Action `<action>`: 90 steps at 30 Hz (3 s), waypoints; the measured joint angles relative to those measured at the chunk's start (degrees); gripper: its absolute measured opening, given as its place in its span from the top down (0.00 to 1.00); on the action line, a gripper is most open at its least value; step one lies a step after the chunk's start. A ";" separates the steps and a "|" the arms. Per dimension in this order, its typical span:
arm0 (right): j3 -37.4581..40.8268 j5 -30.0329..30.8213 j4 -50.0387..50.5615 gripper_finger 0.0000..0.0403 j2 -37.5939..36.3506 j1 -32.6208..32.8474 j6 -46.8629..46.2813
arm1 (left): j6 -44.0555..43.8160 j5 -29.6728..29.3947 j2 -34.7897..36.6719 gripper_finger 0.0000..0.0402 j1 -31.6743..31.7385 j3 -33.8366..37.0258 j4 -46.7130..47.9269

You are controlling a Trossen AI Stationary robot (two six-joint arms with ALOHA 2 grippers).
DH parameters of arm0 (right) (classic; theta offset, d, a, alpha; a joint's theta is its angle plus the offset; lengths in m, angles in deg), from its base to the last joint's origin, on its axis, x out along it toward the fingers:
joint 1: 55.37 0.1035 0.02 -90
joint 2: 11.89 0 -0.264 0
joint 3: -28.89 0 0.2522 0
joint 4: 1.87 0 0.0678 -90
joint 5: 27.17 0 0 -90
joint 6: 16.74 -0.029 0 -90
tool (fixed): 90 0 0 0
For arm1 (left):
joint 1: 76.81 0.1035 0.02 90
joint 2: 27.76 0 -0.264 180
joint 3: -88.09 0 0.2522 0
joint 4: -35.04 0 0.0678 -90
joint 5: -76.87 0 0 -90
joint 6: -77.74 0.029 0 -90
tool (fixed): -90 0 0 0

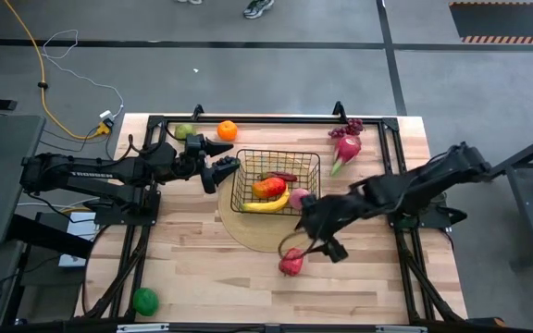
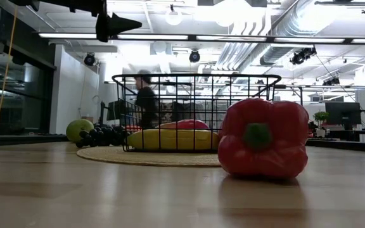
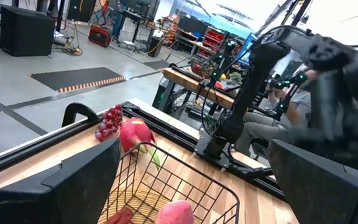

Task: Build produce basket
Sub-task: Put the bell pepper into the wire basket

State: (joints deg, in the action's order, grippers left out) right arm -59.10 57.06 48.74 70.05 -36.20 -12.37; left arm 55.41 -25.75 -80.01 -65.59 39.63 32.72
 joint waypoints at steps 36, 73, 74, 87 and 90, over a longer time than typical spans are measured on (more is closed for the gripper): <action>0.04 -1.17 -2.60 0.24 23.53 1.88 31.60 | -0.02 0.03 0.00 0.02 -0.02 0.00 -0.08; 0.12 -2.00 -2.50 0.53 26.52 -2.44 27.62 | -0.02 0.04 0.00 0.02 -0.02 0.00 -0.06; 0.15 -2.82 -1.57 0.53 25.77 -3.03 26.59 | -0.02 0.04 -0.02 0.02 -0.02 0.00 -0.04; 0.12 -15.97 16.48 0.53 13.05 -2.38 15.54 | -0.04 0.02 -0.02 0.02 -0.02 0.00 -0.07; 2.88 -16.96 15.62 0.53 8.56 -1.43 12.02 | -0.02 0.02 0.00 0.02 -0.02 0.00 -0.07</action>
State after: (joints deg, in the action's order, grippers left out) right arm -56.22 40.10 64.36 78.61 -37.62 -0.36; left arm 55.39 -25.73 -80.01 -65.61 39.63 32.66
